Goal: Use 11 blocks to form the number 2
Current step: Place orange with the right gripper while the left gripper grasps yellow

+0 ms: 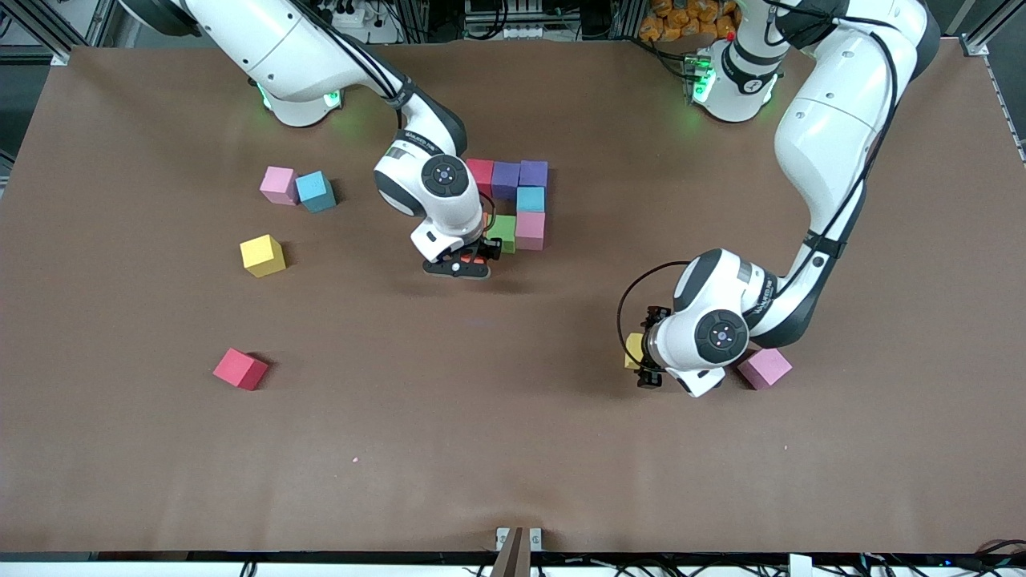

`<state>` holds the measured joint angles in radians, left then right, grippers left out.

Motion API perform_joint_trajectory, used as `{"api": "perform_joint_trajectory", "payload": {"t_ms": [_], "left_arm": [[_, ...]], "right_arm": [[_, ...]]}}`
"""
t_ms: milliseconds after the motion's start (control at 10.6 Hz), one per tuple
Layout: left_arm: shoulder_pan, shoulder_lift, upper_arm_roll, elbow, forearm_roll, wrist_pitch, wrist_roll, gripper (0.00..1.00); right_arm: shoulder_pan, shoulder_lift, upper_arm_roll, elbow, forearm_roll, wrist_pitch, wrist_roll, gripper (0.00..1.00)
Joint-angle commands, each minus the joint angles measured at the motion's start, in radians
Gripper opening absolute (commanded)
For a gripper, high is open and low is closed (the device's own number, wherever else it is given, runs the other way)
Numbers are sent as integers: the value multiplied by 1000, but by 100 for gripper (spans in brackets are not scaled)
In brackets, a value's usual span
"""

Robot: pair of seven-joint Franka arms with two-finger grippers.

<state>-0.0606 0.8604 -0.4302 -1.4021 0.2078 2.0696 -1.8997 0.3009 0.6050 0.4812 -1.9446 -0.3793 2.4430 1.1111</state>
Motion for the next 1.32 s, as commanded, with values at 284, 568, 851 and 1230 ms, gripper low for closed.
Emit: {"api": "perform_joint_trajectory", "payload": {"t_ms": [284,568,851,1230], "left_arm": [[-7,9,13,3,-2,-11,54,99],[-7,9,18,3,-2,-11,74,76],[-37,6,18,11,-4,-11,74,59],[-76,-1,18,17,7,-9,61,59]], "right_arm": [[7,18,-4,21,-24,-2,29,97],[4,10,-4,21,-23,-5,29,100],[1,-34,-1,36,-18,-19,19,100],[-57,-123,7,35,-4,-57,-31,100]]}}
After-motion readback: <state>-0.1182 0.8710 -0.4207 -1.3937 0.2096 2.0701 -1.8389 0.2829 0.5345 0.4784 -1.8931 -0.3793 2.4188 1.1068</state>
